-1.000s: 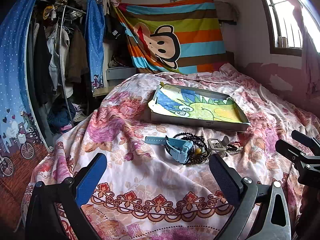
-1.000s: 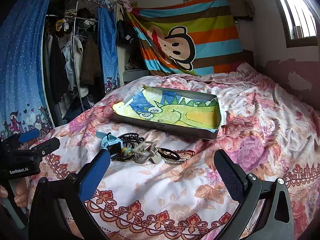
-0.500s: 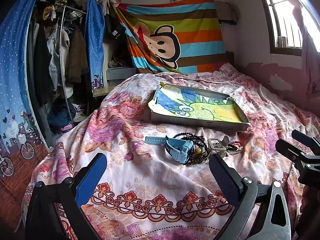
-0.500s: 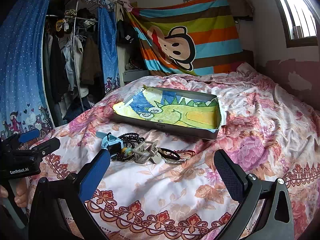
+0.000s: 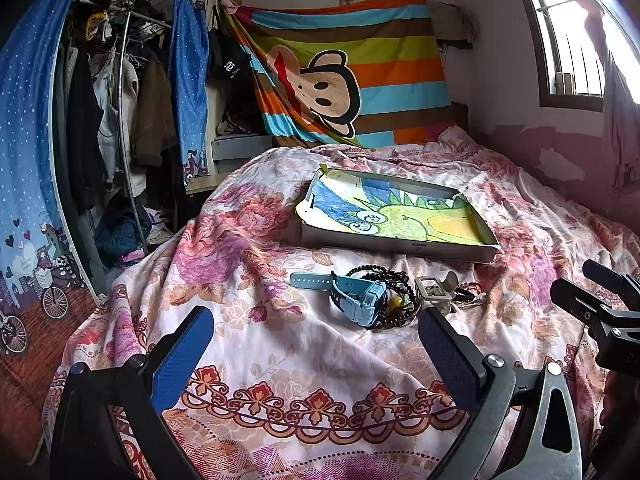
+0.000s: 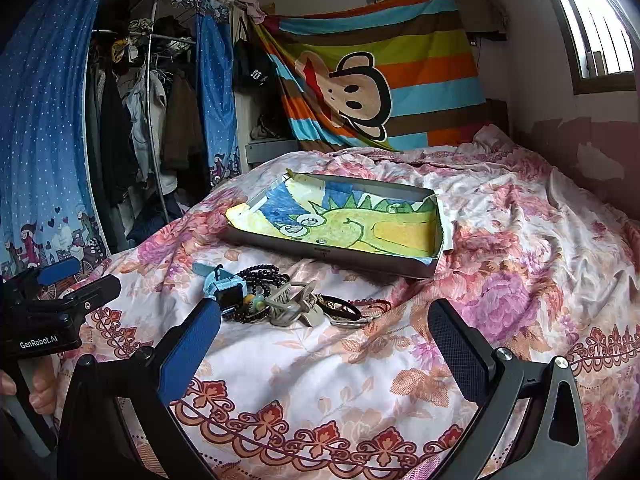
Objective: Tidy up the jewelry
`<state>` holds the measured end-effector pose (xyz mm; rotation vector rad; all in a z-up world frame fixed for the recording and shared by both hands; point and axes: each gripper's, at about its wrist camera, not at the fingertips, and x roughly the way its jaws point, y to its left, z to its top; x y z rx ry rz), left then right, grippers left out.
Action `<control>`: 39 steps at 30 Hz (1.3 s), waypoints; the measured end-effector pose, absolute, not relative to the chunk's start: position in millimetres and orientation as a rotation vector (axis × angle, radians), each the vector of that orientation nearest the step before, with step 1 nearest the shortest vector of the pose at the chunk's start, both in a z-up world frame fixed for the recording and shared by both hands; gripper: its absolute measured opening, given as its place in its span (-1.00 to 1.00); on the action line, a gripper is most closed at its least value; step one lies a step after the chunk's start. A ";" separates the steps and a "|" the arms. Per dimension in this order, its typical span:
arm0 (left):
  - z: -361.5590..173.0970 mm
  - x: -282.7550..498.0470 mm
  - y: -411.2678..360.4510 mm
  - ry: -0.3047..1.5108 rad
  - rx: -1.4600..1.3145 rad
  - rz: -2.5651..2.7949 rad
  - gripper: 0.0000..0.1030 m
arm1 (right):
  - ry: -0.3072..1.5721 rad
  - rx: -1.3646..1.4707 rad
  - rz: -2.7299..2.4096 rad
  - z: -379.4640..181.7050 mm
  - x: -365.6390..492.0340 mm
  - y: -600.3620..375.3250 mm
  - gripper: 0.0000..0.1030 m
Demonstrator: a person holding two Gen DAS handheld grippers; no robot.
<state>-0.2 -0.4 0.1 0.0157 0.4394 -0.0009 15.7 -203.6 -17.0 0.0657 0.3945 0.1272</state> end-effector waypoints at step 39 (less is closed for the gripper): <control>0.1 -0.2 -0.6 0.440 0.017 0.000 1.00 | 0.405 0.063 0.125 -15.7 17.5 -201.0 0.98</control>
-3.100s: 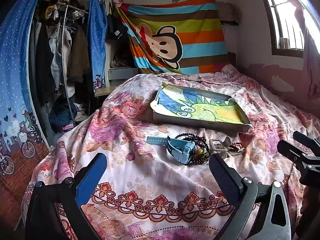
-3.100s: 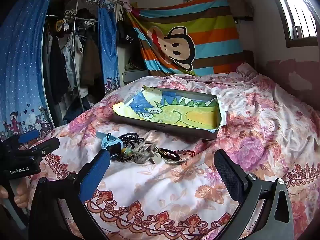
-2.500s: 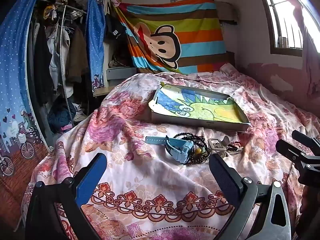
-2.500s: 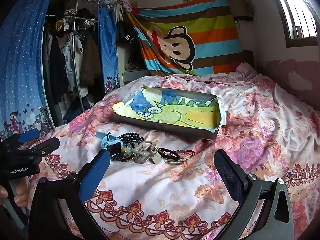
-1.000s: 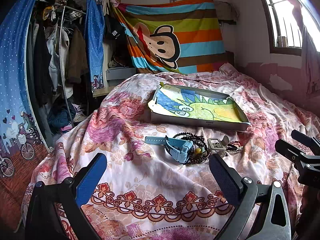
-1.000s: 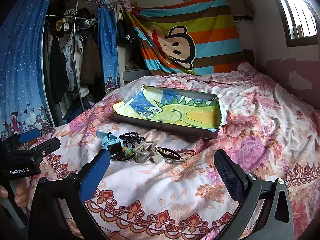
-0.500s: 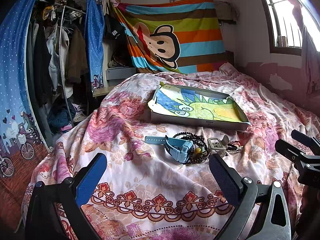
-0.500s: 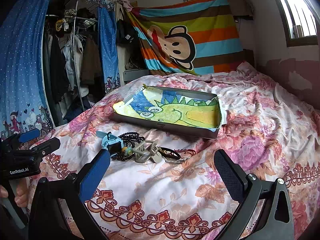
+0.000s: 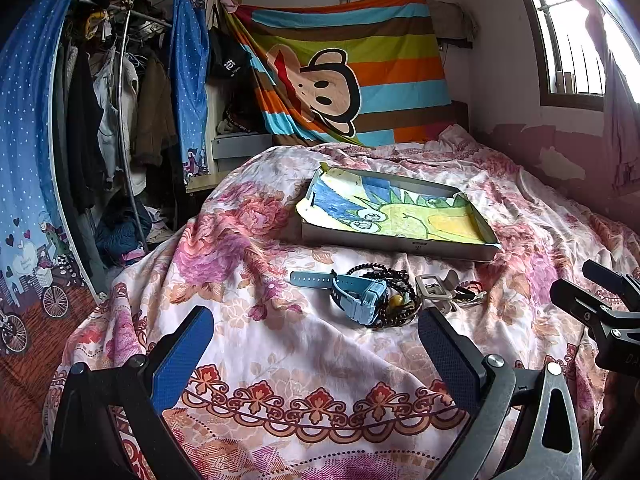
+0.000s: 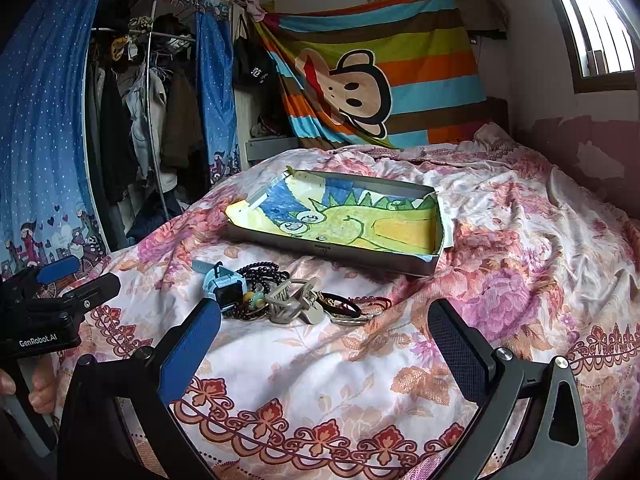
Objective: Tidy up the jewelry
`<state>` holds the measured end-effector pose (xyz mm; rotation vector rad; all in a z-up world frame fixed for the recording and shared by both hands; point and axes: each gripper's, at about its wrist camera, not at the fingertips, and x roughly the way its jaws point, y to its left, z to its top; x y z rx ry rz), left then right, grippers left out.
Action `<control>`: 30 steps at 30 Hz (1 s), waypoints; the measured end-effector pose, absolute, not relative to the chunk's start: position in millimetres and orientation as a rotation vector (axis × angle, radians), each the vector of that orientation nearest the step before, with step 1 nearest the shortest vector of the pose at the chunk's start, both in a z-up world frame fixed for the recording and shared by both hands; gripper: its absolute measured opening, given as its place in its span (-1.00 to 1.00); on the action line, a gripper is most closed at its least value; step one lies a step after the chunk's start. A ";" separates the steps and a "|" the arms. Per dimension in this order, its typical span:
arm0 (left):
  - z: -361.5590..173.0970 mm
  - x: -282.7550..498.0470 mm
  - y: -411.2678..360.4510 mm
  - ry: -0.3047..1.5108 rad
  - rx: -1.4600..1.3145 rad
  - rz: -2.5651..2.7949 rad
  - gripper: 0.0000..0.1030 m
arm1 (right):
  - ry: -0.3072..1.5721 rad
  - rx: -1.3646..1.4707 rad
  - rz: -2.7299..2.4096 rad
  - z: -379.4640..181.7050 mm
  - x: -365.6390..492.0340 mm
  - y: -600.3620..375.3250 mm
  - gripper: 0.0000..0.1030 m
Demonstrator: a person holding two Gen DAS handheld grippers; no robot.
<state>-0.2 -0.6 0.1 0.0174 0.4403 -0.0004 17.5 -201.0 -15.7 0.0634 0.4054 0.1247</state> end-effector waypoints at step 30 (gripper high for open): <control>-33.9 99.9 -18.9 0.703 0.051 -0.240 0.58 | 0.741 0.224 0.335 -54.5 142.5 -216.4 0.06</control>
